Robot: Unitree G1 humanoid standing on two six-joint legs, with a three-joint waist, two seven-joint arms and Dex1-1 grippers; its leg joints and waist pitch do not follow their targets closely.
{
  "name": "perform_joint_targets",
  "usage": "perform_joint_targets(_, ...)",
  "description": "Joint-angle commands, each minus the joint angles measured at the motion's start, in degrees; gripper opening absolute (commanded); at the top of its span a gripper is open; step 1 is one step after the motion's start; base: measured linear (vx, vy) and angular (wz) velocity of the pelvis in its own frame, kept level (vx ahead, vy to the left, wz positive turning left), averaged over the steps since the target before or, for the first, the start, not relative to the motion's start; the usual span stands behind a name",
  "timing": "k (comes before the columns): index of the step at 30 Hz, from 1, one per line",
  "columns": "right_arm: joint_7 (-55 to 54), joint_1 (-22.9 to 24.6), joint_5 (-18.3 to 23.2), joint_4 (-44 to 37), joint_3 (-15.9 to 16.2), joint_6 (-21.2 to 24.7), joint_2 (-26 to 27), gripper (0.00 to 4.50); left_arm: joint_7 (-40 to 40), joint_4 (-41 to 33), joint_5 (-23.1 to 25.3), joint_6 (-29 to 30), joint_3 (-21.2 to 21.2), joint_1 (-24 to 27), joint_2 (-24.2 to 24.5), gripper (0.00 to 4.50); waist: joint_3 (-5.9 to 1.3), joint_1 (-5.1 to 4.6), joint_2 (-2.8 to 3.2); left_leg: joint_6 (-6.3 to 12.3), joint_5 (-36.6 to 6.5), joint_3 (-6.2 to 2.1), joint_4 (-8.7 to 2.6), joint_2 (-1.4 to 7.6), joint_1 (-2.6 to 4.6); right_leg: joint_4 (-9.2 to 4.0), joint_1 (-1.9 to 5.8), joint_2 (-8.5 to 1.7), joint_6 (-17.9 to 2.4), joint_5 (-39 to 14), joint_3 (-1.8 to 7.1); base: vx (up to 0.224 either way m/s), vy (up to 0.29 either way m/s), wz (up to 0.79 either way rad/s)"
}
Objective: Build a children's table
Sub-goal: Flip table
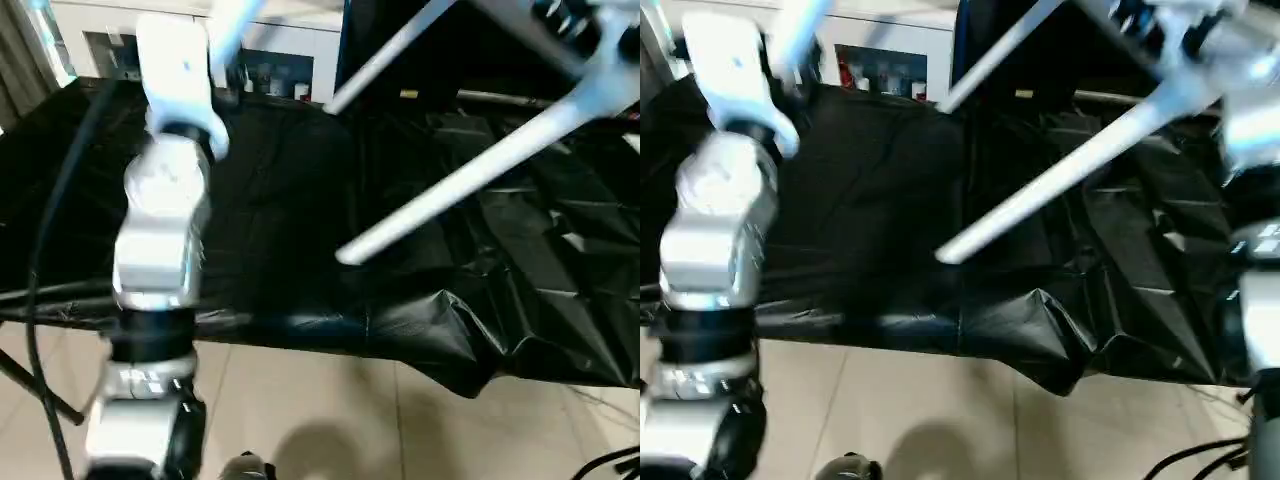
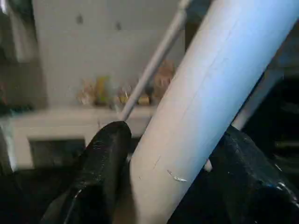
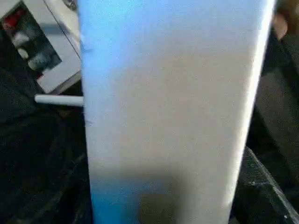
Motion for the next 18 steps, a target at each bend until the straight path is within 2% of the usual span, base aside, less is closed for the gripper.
perform_joint_targets(1, 3.1, -2.9, -2.0, 4.9, 1.6, -0.4, -1.5, 1.93, 1.4, 3.8, -0.3, 4.3, 0.7, 3.3, -0.6, 2.62, -3.08, -1.35, -1.13, -3.58, -28.9, -2.24, -3.93, 3.07, 3.08, -6.35, -0.37, -2.83, -6.8, -24.4, 1.48, 0.0, 0.0, 0.0)
perform_joint_targets(3, 3.5, -4.1, -2.6, 5.8, 2.1, -0.8, -1.4, 1.93, 1.5, 3.9, 0.0, 4.5, 0.6, 3.9, -0.6, 2.49, -3.06, -1.57, -0.91, -4.01, -30.1, -2.45, -3.91, 3.05, 3.13, -6.33, -0.55, -2.92, -6.5, -25.3, 1.45, 0.0, 0.0, 0.0)
perform_joint_targets(5, 3.7, -4.7, -2.9, 6.3, 2.4, -1.1, -1.3, 1.93, 1.5, 3.9, 0.1, 4.8, 0.5, 4.3, -0.6, 2.33, -3.13, -2.02, -0.84, -4.82, -30.6, -2.79, -4.23, 3.17, 2.89, -6.14, -0.37, -2.78, -6.4, -22.9, 1.41, 0.0, 0.0, 0.0)
perform_joint_targets(6, 4.9, -7.6, -4.5, 8.4, 3.8, -2.6, -0.9, 1.93, 1.8, 3.8, 0.2, 5.1, 0.4, 6.2, -0.6, 2.18, -3.17, -2.23, -1.37, -4.75, -30.1, -2.73, -4.23, 3.23, 2.78, -5.89, -0.31, -2.71, -6.9, -20.8, 1.41, 0.0, 0.0, 0.0)
perform_joint_targets(7, 5.2, -9.1, -5.3, 9.5, 4.5, -3.3, -0.6, 1.93, 1.9, 3.6, 0.4, 5.1, 0.2, 7.1, -0.5, 2.18, -3.21, -2.38, -1.34, -4.79, -29.9, -2.84, -4.24, 3.25, 2.6, -5.67, -0.15, -2.77, -7.3, -20.0, 1.35, 0.0, 0.0, 0.0)
perform_joint_targets(8, 5.3, -9.7, -5.6, 10.1, 4.7, -3.6, -0.4, 1.93, 1.9, 3.5, 0.4, 5.1, 0.1, 7.4, -0.5, 2.12, -3.22, -2.59, -1.76, -4.23, -28.5, -2.75, -4.28, 3.27, 2.16, -5.4, 0.12, -2.72, -7.6, -18.6, 1.35, 0.0, 0.0, 0.0)
perform_joint_targets(9, 5.4, -12.0, -6.9, 12.3, 5.8, -5.0, 0.1, 1.93, 2.0, 3.4, 0.4, 5.0, -0.1, 8.5, -0.5, 2.06, -3.43, -2.41, -1.6, -3.96, -27.1, -2.68, -4.15, 3.34, 2.2, -5.19, 0.14, -2.8, -8.0, -16.9, 1.48, 0.0, 0.0, 0.0)
perform_joint_targets(10, 5.5, -12.9, -7.3, 13.2, 6.3, -5.5, 0.3, 1.93, 2.1, 3.3, 0.4, 4.9, -0.2, 8.9, -0.6, 1.95, -3.63, -2.81, -2.13, -2.61, -23.4, -2.35, -3.72, 3.3, 1.69, -4.8, 0.27, -2.7, -9.2, -13.0, 1.53, 0.0, 0.0, 0.0)
perform_joint_targets(11, 5.7, -13.5, -7.6, 14.0, 6.7, -6.0, 0.5, 1.93, 2.2, 3.2, 0.5, 4.9, -0.2, 9.3, -0.6, 1.89, -3.54, -2.69, -1.81, -2.26, -22.6, -2.23, -3.73, 3.39, 1.86, -4.85, 0.07, -2.64, -9.5, -12.0, 1.64, 0.0, 0.0, 0.0)
perform_joint_targets(12, 6.0, -14.3, -7.9, 14.6, 7.0, -6.5, 0.8, 1.93, 2.4, 3.2, 0.8, 4.7, -0.4, 9.7, -0.5, 1.89, -3.43, -3.08, -2.44, -1.83, -22.0, -1.98, -3.6, 3.39, 1.74, -4.91, -0.04, -2.52, -9.7, -11.3, 1.69, 0.0, 0.0, 0.0)
perform_joint_targets(13, 6.3, -15.0, -8.2, 15.3, 7.3, -7.1, 1.2, 1.93, 2.8, 3.4, 1.1, 4.6, -0.4, 10.1, -0.4, 1.84, -3.46, -2.99, -2.08, -1.85, -21.4, -2.1, -3.63, 3.45, 1.74, -4.67, 0.17, -2.54, -9.9, -10.9, 1.63, 0.0, 0.0, 0.0)
perform_joint_targets(15, 7.1, -16.0, -8.3, 16.6, 7.8, -8.0, 2.4, 1.93, 3.5, 4.1, 1.7, 4.0, -0.4, 10.9, 0.0, 1.75, -3.47, -3.23, -3.0, -1.43, -19.6, -1.92, -3.49, 3.48, 1.59, -4.45, 0.27, -2.36, -10.1, -9.0, 1.65, 0.0, 0.0, 0.0)
perform_joint_targets(17, 7.6, -16.6, -8.0, 17.4, 7.9, -8.4, 3.5, 1.93, 3.5, 4.4, 2.1, 3.5, -0.4, 11.6, 0.5, 1.7, -3.59, -3.35, -2.83, -1.63, -17.8, -1.99, -3.44, 3.57, 1.7, -4.0, 0.44, -2.28, -10.4, -6.1, 1.63, 0.0, 0.0, 0.0)
perform_joint_targets(18, 7.7, -16.9, -8.0, 18.0, 8.0, -8.8, 3.9, 1.93, 3.6, 4.5, 2.2, 3.4, -0.4, 11.9, 0.8, 1.7, -3.55, -3.44, -2.98, -1.75, -17.4, -1.97, -3.53, 3.54, 1.61, -3.98, 0.56, -2.15, -10.3, -5.4, 1.58, 0.0, 0.0, 0.0)
